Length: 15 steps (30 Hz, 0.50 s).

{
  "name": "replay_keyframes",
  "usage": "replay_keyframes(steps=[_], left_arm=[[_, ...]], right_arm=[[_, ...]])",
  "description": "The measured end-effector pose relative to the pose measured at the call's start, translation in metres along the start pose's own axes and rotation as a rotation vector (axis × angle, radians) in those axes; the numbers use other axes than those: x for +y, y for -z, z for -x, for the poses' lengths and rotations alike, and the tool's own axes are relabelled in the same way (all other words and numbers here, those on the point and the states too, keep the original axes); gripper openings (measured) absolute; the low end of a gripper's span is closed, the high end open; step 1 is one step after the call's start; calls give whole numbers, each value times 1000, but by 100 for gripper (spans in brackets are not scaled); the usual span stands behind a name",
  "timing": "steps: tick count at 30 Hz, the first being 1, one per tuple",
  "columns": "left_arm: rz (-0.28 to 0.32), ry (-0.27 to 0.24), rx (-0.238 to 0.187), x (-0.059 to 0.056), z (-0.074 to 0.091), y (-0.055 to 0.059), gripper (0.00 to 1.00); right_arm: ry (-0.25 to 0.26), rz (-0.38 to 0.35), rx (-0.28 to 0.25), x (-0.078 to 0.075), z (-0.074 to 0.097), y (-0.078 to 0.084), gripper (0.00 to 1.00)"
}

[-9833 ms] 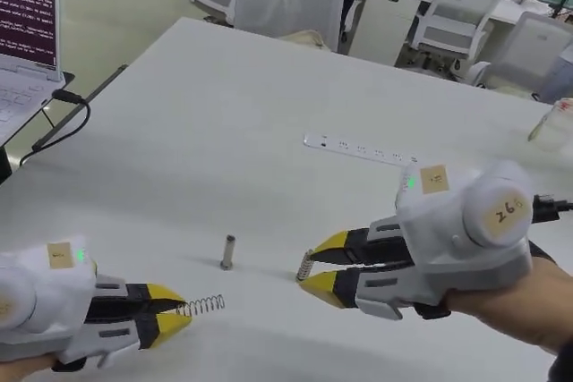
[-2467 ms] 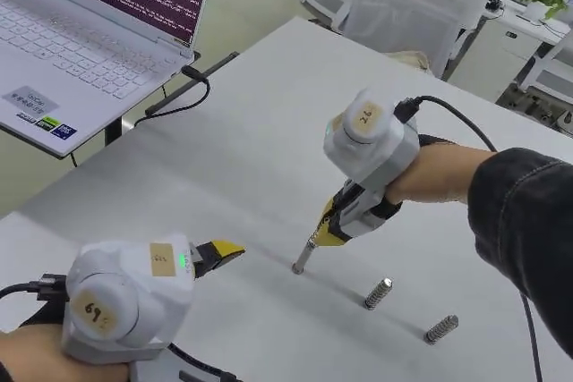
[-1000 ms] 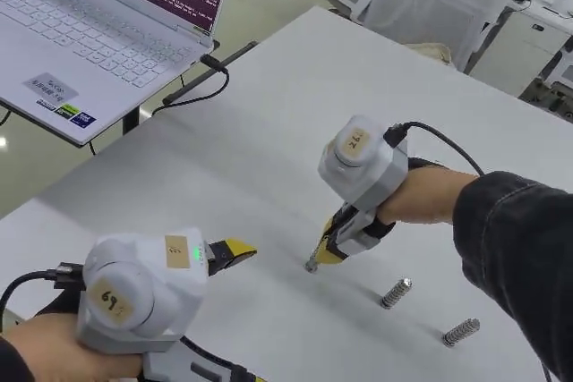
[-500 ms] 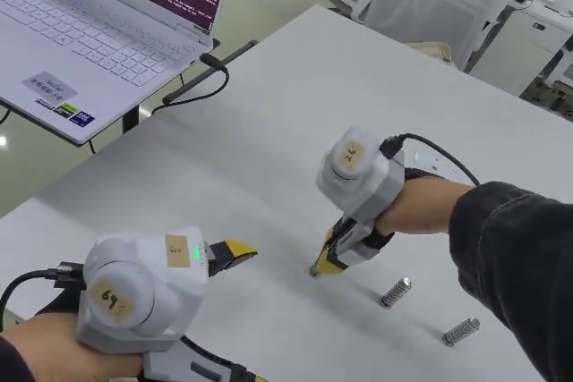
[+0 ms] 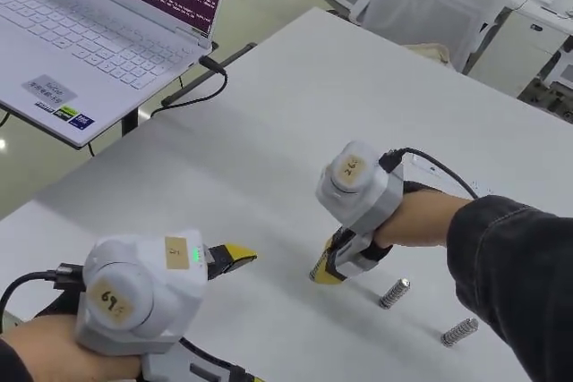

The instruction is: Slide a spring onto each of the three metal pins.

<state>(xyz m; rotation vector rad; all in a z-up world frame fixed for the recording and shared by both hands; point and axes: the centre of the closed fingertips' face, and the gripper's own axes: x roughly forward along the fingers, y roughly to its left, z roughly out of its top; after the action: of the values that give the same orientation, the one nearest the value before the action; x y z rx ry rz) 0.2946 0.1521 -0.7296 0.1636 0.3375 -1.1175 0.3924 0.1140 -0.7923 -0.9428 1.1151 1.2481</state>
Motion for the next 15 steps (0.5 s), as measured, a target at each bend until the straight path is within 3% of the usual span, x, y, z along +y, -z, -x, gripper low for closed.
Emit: replay_keyframes(steps=[15], left_arm=[[0,11,9,-2,-2,1,89]], right_arm=[[11,-41,-24,-3,4,10,23]])
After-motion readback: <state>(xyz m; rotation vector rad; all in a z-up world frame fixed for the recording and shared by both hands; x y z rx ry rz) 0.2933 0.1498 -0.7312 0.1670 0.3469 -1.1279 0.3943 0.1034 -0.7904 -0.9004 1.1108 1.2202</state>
